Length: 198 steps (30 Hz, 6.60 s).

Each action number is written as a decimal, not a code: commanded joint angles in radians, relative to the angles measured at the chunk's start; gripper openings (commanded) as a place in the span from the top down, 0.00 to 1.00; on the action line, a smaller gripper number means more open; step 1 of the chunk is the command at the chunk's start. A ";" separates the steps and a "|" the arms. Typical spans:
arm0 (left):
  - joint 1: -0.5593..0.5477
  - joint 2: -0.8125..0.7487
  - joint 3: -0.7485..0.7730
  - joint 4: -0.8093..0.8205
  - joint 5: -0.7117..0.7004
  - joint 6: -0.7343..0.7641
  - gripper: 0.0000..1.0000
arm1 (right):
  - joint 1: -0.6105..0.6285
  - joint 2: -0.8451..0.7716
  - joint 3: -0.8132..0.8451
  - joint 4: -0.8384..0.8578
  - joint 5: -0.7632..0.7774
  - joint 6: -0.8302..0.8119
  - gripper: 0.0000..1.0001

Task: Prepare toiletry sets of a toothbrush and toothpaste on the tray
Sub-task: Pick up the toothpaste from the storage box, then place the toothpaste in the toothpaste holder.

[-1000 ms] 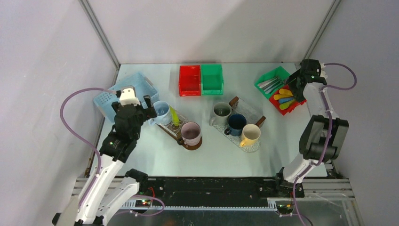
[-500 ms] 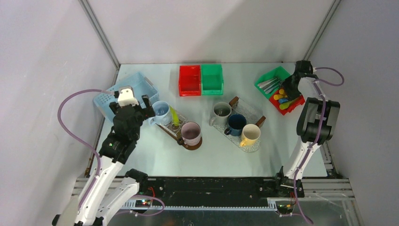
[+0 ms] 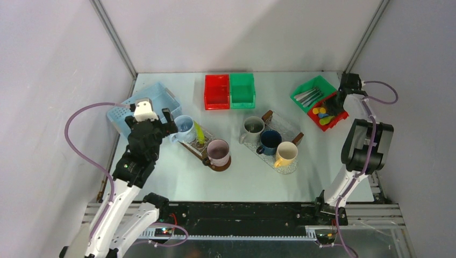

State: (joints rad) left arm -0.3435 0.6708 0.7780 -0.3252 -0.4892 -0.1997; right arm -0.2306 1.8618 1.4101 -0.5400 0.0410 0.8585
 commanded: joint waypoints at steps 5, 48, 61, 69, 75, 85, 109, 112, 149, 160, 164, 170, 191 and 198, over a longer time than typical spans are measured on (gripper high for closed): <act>0.008 -0.018 0.083 -0.012 0.085 -0.007 0.00 | 0.040 -0.246 -0.040 0.015 0.028 -0.081 1.00; -0.042 0.277 0.408 0.243 0.886 -0.524 0.00 | 0.843 -0.813 -0.401 0.726 -0.639 -0.592 1.00; -0.109 0.368 0.497 0.146 0.890 -0.549 0.24 | 0.905 -0.808 -0.400 0.687 -0.650 -0.666 1.00; -0.129 0.384 0.517 0.089 0.902 -0.533 0.63 | 0.914 -0.811 -0.400 0.665 -0.646 -0.697 1.00; -0.137 0.372 0.525 0.047 0.877 -0.520 1.00 | 0.915 -0.816 -0.400 0.628 -0.613 -0.722 0.99; -0.259 0.291 0.577 -0.144 0.419 -0.383 1.00 | 0.915 -0.901 -0.399 0.473 -0.402 -0.765 0.18; -0.638 0.532 0.598 -0.448 -0.628 -0.736 1.00 | 0.780 -1.197 -0.506 0.204 0.245 -0.702 0.01; -0.639 0.564 0.581 -0.457 -0.679 -0.809 1.00 | 0.766 -1.228 -0.540 0.212 0.245 -0.695 0.01; -0.654 0.858 0.610 -0.853 -0.905 -1.287 1.00 | 0.758 -1.262 -0.593 0.237 0.261 -0.699 0.01; -0.638 0.839 0.624 -0.881 -0.951 -1.297 1.00 | 0.758 -1.258 -0.594 0.241 0.252 -0.698 0.01; -0.634 0.841 0.618 -0.862 -0.943 -1.294 1.00 | 0.758 -1.257 -0.594 0.238 0.252 -0.698 0.01; -0.634 0.837 0.584 -0.798 -0.919 -1.276 1.00 | 0.758 -1.253 -0.594 0.239 0.250 -0.697 0.01; -0.628 0.913 0.548 -0.811 -0.899 -1.344 0.99 | 0.758 -1.246 -0.602 0.247 0.232 -0.693 0.01; -0.625 0.937 0.530 -0.807 -0.876 -1.378 0.95 | 0.757 -1.241 -0.602 0.246 0.228 -0.691 0.01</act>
State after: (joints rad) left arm -0.9764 1.5990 1.3209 -1.1332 -1.3277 -1.5024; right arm 0.5297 0.6151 0.8131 -0.3336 0.2741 0.1539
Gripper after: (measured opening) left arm 0.021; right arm 0.993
